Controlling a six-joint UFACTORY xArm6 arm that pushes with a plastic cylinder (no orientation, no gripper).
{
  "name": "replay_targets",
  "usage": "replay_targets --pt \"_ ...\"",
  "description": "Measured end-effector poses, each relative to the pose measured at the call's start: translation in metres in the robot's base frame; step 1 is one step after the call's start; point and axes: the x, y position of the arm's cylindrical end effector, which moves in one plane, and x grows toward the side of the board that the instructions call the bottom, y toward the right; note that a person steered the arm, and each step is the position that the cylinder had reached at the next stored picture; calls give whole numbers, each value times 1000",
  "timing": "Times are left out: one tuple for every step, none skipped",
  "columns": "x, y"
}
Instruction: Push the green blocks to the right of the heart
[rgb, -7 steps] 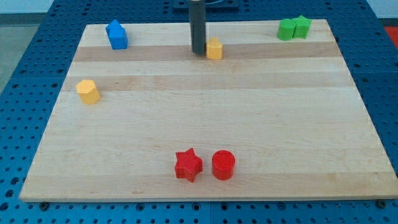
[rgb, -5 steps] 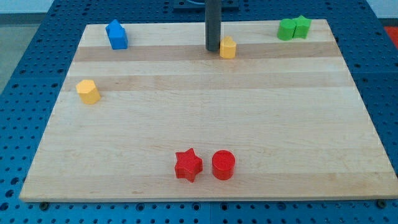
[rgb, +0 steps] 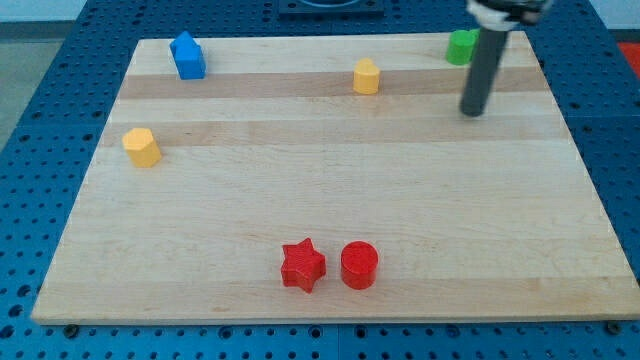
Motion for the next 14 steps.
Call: replay_targets --pt "-23 47" --pt "-52 73" --pt "-83 79" --pt "-114 79" --pt "-138 79" --pt "-148 68" --pt "-145 39" --pt "-129 14" --pt "-116 -2" --pt "-107 -15" --pt "-101 -29" --pt "-93 -44" --pt "-85 -59" --pt "-76 -72"
